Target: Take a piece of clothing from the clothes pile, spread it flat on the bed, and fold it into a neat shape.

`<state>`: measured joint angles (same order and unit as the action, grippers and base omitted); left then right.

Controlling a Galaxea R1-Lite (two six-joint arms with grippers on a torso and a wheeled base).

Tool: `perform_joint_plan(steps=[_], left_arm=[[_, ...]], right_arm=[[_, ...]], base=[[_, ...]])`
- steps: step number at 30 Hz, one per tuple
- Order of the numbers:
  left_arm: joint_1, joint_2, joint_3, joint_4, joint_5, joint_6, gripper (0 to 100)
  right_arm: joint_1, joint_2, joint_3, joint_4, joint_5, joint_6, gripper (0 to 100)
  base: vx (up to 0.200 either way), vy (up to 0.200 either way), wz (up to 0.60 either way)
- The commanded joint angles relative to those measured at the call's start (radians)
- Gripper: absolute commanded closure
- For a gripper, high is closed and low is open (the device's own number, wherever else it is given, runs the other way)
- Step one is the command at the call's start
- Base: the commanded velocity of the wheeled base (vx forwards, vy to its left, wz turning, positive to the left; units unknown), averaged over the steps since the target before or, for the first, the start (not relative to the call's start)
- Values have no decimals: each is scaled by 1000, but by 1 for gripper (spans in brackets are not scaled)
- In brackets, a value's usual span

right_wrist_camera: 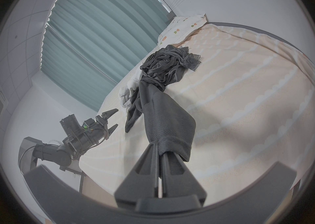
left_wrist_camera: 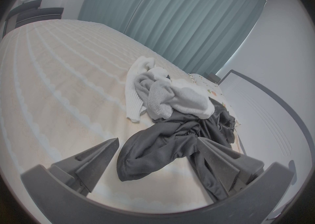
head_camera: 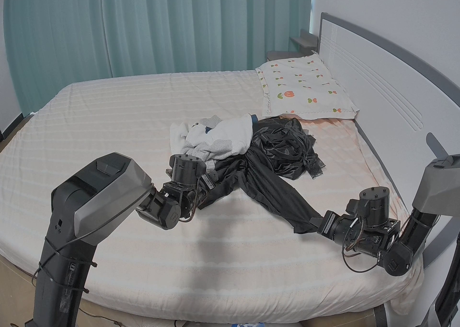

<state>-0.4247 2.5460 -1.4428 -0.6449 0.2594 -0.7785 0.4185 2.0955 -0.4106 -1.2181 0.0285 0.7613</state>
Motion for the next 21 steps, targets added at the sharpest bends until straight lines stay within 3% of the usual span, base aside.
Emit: perform_joint_plan(steps=[1,12,21], left_arm=[[3,39,-10,-1,1,4,0],[-5,105,-54,4,6,18,0],[-23,148,-148,85,9,15,0]], right_arm=[[0,3,3,0,1,0,100],[5,6,0,0,2,1,100],[8,18,-7,-1,4,3,100]], base=[[0,0,0],[0,0,0],[0,0,0]])
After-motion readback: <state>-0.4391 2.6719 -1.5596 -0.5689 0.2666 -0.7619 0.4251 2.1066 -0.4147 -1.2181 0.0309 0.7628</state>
